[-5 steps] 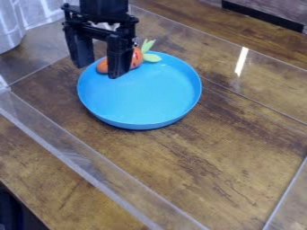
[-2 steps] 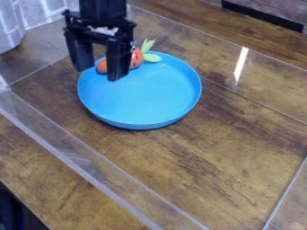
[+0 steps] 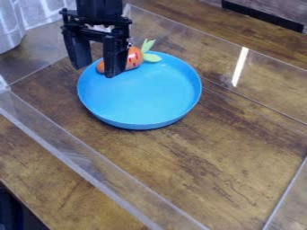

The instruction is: Put the carrot in the blue tray

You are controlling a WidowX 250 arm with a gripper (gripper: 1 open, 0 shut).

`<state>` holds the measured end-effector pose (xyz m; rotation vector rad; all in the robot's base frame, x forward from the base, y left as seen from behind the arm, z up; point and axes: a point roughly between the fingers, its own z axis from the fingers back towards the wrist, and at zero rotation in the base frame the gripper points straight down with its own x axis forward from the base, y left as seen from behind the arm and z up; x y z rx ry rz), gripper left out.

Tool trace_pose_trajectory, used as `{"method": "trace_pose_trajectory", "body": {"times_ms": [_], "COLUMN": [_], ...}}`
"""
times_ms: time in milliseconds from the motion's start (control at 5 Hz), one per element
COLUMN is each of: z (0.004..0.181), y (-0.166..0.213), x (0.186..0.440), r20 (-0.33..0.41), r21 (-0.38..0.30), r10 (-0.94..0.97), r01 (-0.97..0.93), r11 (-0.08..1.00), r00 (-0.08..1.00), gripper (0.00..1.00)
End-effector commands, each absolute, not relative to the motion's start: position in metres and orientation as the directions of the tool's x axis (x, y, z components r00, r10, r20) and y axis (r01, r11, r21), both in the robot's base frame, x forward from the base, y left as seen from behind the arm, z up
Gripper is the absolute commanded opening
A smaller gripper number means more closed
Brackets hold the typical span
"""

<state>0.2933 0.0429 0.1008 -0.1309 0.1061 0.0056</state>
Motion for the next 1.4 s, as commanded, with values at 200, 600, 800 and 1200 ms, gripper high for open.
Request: {"method": "trace_pose_trajectory", "body": {"times_ms": [200,600,800,1200], "z": [0.111,0.105,0.102,0.099], "y": [0.051,0.055,0.057,0.065], "x": [0.304,0.309,0.312,0.314], "r20": [-0.057,-0.062,-0.064,-0.065], "r21": [-0.128,-0.133,-0.136,-0.140], "r10": [0.014,0.023,0.025,0.047], "r01": [-0.021,-0.031,-0.033,-0.055], "r11": [0.992,0.991,0.990,0.989], "r00": [0.998,0.998,0.998,0.997], "gripper": [1.00,1.00,1.00,1.00]}}
